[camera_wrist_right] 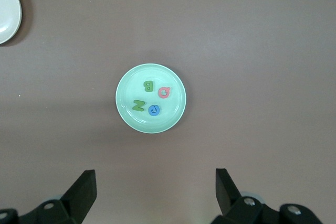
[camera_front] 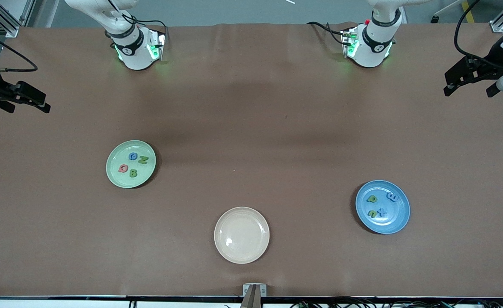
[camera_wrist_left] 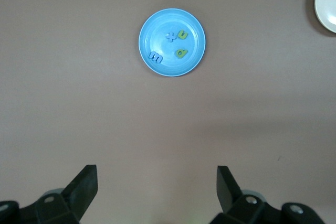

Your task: Sort upper and lower case letters into plates

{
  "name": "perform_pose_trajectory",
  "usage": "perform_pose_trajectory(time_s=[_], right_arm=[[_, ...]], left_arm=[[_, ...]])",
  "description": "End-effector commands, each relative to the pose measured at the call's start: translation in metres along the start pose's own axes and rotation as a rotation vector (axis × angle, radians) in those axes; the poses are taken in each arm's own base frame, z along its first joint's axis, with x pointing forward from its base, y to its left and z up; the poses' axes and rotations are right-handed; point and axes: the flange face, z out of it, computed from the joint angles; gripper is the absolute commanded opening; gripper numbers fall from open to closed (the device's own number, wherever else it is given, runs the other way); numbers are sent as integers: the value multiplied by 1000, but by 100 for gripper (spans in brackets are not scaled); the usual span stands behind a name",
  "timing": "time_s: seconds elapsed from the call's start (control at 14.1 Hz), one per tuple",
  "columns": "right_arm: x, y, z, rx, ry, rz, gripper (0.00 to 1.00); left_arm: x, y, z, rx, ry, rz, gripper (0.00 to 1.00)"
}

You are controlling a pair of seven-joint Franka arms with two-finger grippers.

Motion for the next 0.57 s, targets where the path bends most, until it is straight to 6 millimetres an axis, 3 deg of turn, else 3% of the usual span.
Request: perform_pose_trajectory(time_s=[0.0, 0.5], right_arm=[[0, 2, -1, 10, -22, 5, 100], [1, 9, -2, -26, -2, -23, 100]], left_arm=[[3, -1, -3, 2, 4, 9, 100], [7, 0, 3, 6, -8, 10, 100]])
